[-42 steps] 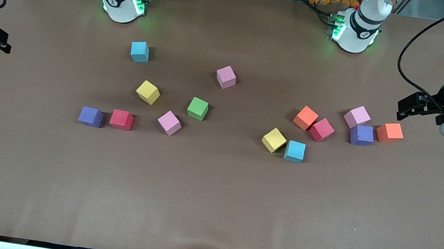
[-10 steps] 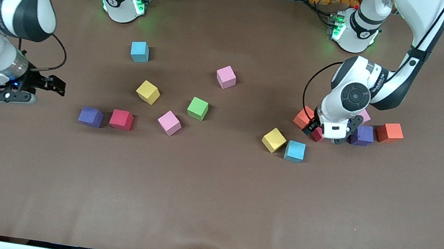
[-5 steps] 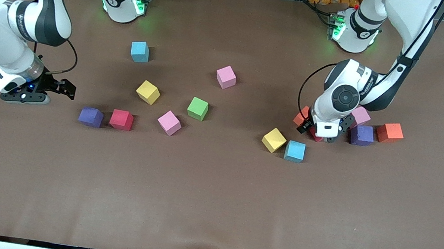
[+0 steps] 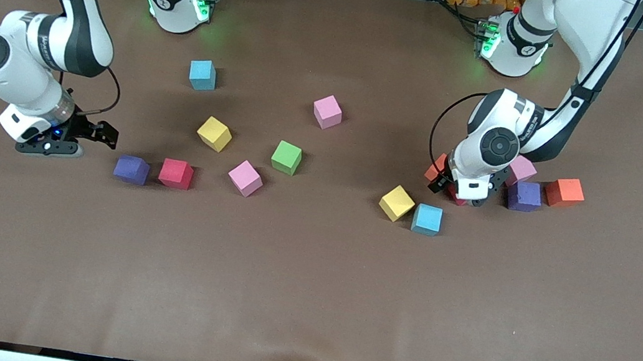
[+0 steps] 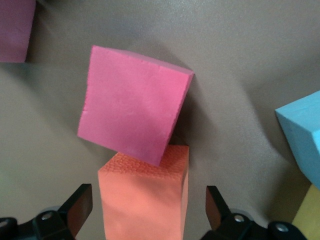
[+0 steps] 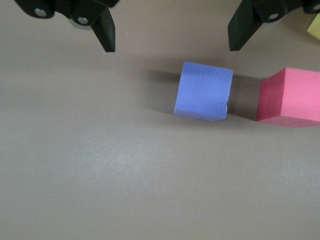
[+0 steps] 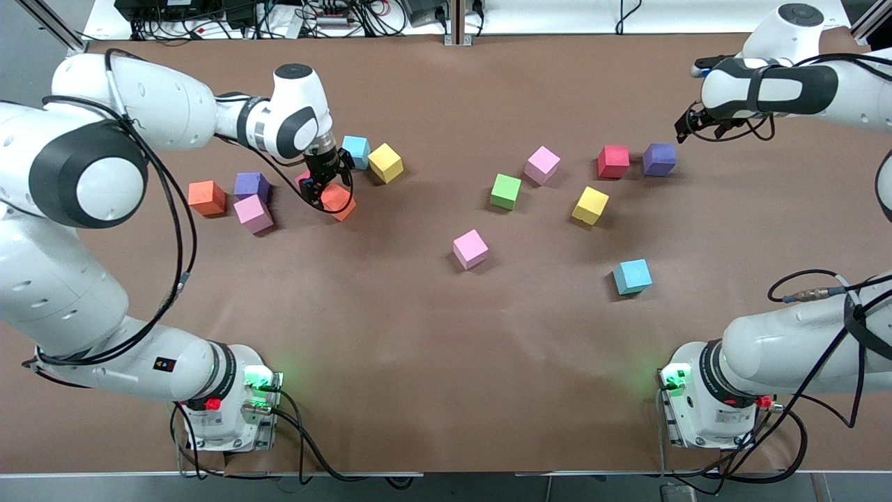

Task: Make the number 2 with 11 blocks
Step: 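Grasp the orange cube with the left gripper while the right gripper grasps the blue cube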

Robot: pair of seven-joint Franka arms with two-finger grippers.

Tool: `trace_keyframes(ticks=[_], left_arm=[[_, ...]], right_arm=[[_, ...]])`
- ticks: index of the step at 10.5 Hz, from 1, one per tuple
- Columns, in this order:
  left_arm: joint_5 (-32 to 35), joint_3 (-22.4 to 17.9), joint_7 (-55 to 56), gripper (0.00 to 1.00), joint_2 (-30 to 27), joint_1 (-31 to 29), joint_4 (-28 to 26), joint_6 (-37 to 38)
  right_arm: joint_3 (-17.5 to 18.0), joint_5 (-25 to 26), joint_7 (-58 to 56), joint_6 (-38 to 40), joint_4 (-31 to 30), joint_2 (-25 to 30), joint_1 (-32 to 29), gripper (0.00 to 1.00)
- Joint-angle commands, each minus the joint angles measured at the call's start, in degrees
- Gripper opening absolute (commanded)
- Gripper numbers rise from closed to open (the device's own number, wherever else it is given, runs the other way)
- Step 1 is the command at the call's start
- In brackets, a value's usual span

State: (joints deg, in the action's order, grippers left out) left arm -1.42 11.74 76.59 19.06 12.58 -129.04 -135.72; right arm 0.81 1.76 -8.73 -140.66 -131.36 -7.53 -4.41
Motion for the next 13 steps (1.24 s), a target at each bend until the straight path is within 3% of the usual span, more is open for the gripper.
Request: trace_keyframes(ticks=[1, 2, 4, 6, 9, 11, 13], left_arm=[[-1.13, -0.05, 0.05, 1.0, 1.5, -0.18, 0.27, -1.3], [-1.13, -0.05, -0.13, 0.9, 1.94, -0.27, 0.8, -1.3], [-0.95, -0.05, -3.78, 0.46, 2.29, -0.27, 1.42, -1.3], [-1.13, -0.05, -16.51, 0.18, 1.77, -1.41, 1.95, -1.21], [-0.87, 3.98, -25.85, 0.15, 1.16, -0.63, 4.67, 0.46], [-0.86, 5.48, -28.25, 0.16, 1.16, 3.05, 6.51, 0.72], [-0.69, 10.56, -28.17, 0.18, 1.24, 3.42, 6.7, 0.72]], right_arm=[[0.16, -0.36, -0.85, -7.49, -2.57, -2.74, -0.07, 1.0], [0.16, -0.27, -0.85, -8.48, -2.67, -3.71, -0.07, 1.0], [0.16, -0.36, -0.5, -10.5, -2.67, -5.12, 0.97, 1.0], [0.16, -0.36, -0.15, -13.66, -2.67, -7.4, 1.59, 1.0], [0.16, -0.36, -0.15, -17.79, -2.58, -10.3, 1.86, 1.0], [0.16, -0.36, 0.02, -18.95, -2.58, -11.1, 2.04, 1.0], [0.16, -0.36, 0.11, -18.95, -2.5, -11.1, 2.82, 1.0]])
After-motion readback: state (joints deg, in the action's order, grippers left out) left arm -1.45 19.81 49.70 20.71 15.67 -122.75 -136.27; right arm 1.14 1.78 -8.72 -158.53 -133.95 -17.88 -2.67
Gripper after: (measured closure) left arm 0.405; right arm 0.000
